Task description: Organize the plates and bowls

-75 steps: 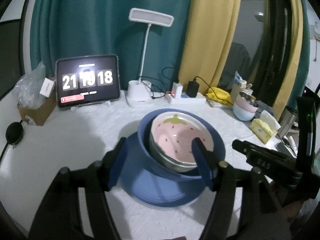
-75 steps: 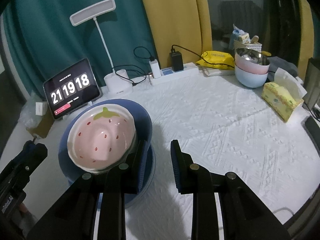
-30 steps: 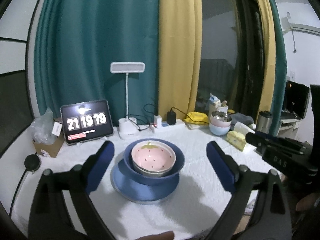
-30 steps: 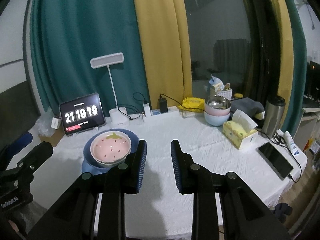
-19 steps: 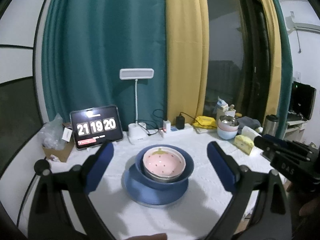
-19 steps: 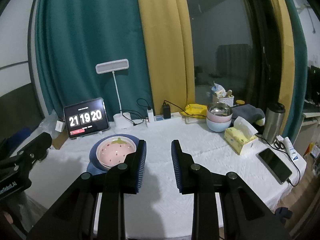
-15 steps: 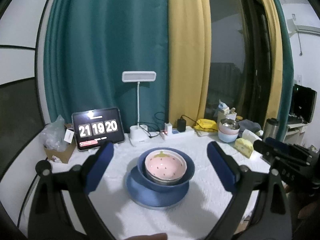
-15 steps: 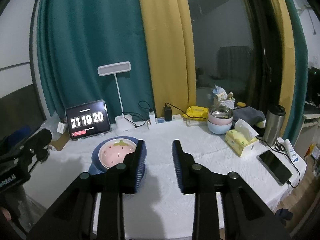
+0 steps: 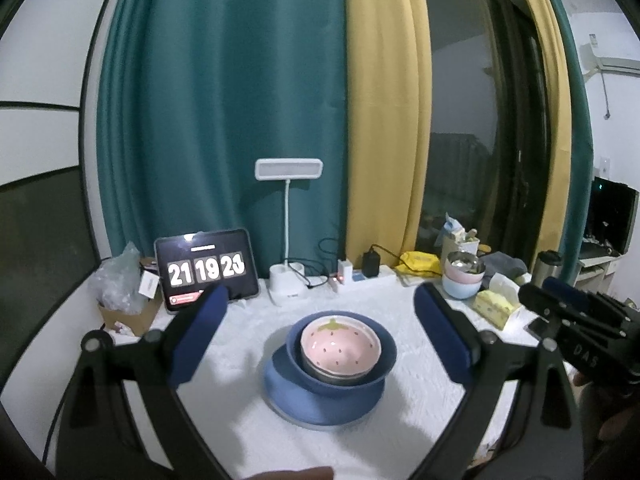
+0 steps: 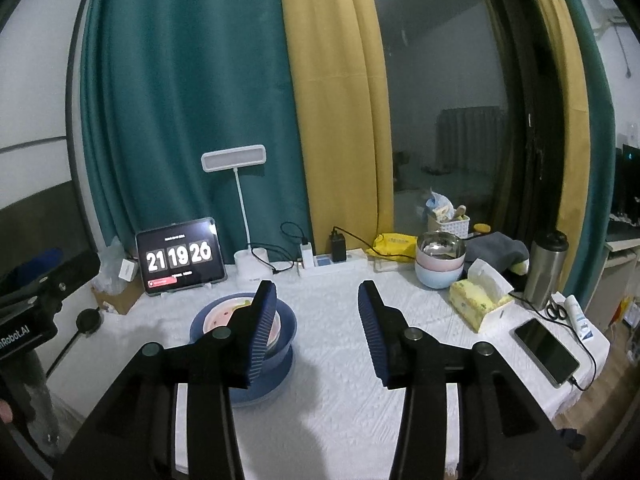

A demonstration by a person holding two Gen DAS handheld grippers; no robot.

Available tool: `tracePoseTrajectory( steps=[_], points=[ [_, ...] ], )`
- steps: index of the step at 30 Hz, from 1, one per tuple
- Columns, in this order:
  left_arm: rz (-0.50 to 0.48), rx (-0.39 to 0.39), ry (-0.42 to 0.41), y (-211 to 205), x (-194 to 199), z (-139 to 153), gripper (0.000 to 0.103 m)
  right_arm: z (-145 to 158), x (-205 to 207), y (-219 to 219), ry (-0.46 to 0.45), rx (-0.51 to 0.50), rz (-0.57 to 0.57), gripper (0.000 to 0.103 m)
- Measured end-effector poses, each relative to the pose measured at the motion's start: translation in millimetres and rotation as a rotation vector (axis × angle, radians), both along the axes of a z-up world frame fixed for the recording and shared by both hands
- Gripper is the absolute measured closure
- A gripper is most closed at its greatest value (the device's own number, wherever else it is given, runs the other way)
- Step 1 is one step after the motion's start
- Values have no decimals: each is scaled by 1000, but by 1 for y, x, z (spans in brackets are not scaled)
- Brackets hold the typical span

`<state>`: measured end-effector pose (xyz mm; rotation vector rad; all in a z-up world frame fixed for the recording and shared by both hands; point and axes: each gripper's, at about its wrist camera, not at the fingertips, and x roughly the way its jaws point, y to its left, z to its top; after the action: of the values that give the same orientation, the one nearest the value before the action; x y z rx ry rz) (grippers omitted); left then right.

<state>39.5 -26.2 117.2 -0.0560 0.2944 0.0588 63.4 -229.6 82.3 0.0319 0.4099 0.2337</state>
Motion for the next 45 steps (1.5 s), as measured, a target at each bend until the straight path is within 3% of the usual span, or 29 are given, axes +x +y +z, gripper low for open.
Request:
tracePoseTrajectory(
  steps=[12, 45],
  points=[
    [58, 38, -35, 1, 1, 10, 8, 5, 0, 2, -10, 2, 5, 57],
    [36, 37, -32, -4, 0, 12, 8, 5, 0, 6, -1, 4, 5, 57]
  ],
)
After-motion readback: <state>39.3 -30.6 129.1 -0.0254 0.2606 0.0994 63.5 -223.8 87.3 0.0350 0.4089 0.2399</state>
